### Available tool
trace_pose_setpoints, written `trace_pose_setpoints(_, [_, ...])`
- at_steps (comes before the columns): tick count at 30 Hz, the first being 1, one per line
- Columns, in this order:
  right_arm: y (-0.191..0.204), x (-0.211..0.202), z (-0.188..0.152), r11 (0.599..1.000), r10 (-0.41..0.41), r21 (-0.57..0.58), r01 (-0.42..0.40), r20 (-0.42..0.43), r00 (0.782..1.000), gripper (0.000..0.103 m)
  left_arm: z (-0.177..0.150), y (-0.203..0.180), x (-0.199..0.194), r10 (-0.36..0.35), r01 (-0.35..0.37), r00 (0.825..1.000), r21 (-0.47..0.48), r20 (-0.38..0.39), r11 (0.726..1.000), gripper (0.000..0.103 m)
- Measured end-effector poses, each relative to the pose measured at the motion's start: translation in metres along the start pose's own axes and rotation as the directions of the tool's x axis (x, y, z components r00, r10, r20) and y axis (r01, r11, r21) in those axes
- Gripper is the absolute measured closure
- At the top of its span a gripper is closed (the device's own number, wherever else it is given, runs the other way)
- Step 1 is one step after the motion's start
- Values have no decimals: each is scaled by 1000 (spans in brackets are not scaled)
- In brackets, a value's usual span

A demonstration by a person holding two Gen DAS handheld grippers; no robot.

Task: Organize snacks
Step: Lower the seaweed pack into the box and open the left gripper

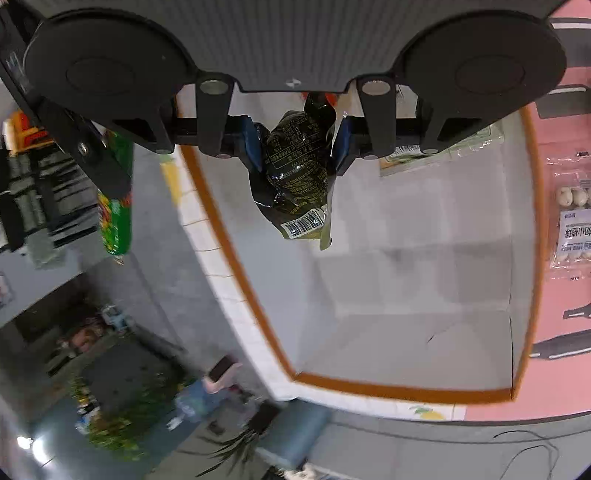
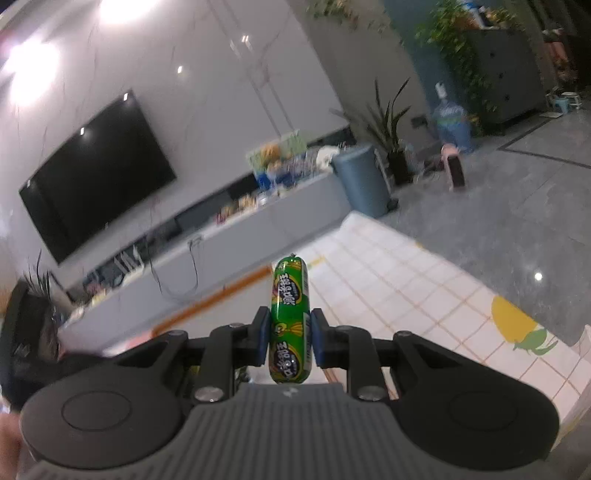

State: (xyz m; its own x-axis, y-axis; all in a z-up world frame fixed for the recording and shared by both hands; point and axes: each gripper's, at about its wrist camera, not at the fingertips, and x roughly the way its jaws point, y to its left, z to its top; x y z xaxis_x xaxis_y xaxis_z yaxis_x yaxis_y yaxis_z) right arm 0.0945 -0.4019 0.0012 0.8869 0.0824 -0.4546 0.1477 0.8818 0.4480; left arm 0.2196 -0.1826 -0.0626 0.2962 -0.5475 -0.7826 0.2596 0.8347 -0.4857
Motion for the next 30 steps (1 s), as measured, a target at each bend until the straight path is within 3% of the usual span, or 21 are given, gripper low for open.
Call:
trace_pose_setpoints(6, [2, 14, -12, 997, 24, -62, -34, -157, 987, 82, -1, -1, 20, 53, -53, 998, 7, -32, 999, 57])
trace_pose_setpoints(16, [-6, 17, -14, 999, -2, -48, -6, -161, 987, 82, -11, -9, 22, 120, -118, 992, 52, -43, 992, 58])
trace_pose_setpoints(20, [-4, 18, -15, 999, -8, -54, -1, -169, 986, 82, -13, -11, 19, 165, -160, 985, 84, -56, 984, 52])
trace_pose_setpoints(24, [-2, 19, -17, 997, -1, -74, -12, -184, 983, 82, -13, -13, 4, 125, -122, 992, 66, -36, 990, 47])
trace_pose_setpoints(30, [7, 27, -22, 988, 0, -147, -35, -226, 974, 82, -24, -12, -55, 60, -67, 993, 60, 104, 996, 39])
